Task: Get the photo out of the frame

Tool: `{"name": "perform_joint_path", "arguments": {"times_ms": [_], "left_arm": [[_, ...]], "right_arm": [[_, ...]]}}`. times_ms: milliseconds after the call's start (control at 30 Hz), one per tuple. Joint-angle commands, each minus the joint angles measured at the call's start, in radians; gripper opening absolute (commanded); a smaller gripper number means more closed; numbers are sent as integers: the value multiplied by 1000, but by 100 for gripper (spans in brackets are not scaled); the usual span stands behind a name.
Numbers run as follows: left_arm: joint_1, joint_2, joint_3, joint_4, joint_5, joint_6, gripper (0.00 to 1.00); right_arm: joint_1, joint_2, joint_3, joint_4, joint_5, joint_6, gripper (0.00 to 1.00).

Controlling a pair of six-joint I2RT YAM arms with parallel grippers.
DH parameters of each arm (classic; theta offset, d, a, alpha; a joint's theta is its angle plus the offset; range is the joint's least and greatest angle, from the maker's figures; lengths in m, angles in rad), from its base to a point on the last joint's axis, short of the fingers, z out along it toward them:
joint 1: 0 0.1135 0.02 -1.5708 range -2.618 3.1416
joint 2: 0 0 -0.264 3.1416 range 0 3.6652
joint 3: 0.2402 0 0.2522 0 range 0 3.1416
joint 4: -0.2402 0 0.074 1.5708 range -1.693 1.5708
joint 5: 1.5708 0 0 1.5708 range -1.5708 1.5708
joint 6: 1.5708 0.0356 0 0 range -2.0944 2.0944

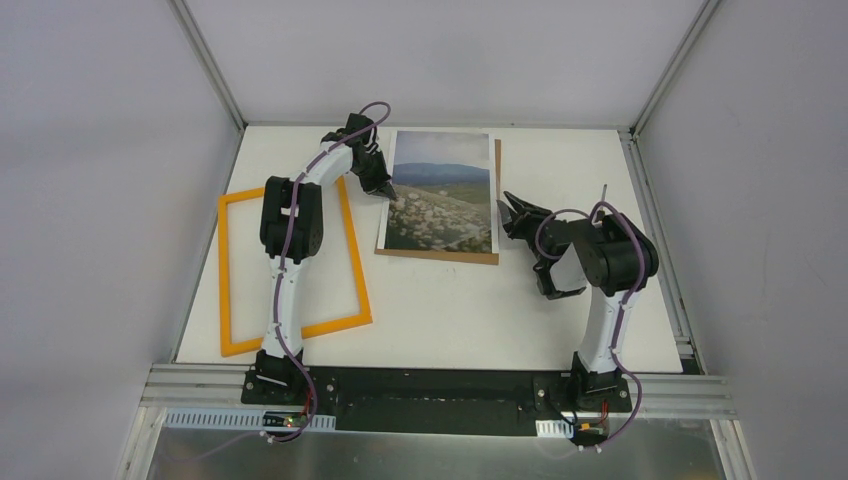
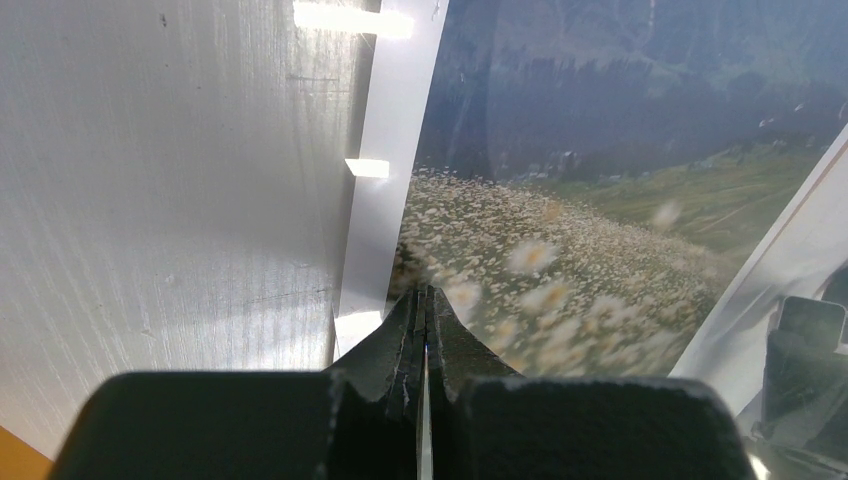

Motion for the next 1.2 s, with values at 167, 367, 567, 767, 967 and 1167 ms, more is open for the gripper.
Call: {"name": "perform_joint_path", "arguments": {"times_ms": [167, 367, 567, 767, 967, 1167], "left_arm": [[-1, 29, -47, -103, -40, 47, 0], [-1, 23, -52, -103, -43, 52, 0], [1, 19, -68, -103, -47, 57, 0], [2, 20, -69, -103, -45, 62, 0], [8, 15, -69, -104, -40, 65, 0], [20, -4, -80, -104, -49, 71, 0]], "right_arm": [[35, -36, 16, 25, 113, 446, 27], [46, 4, 80, 25, 200, 474, 27], [62, 11, 93, 25, 265, 496, 25], [52, -11, 38, 24, 78, 433, 36], [19, -47, -112, 16, -128, 324, 23], [-22, -114, -203, -71, -337, 178, 25]]}}
